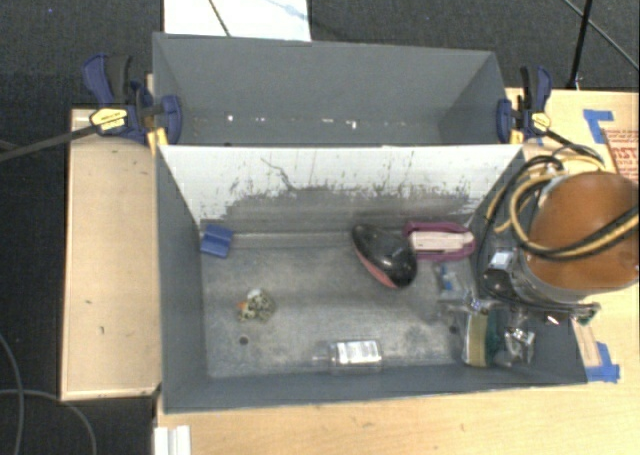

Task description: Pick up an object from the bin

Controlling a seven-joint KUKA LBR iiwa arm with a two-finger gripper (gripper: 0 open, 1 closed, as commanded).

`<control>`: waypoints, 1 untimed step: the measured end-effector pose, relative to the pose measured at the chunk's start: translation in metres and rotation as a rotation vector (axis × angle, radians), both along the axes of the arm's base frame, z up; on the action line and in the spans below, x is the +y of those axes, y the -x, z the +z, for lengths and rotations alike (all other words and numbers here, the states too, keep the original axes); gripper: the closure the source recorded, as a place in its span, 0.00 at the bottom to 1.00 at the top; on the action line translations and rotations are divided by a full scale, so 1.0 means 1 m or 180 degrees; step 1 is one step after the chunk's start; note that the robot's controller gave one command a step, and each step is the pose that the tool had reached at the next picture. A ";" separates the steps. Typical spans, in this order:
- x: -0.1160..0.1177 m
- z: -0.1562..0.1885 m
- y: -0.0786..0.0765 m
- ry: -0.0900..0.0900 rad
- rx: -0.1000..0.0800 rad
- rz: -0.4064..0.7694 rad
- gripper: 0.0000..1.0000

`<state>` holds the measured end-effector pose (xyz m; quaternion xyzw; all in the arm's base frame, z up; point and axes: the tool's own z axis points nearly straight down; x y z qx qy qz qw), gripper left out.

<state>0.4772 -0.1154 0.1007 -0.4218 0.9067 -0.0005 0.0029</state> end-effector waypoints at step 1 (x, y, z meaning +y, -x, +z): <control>-0.019 0.012 -0.001 -0.0013 0.0015 0.1641 0.00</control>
Offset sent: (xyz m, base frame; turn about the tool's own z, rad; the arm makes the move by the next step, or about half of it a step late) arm 0.0012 -0.0222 0.0123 -0.5164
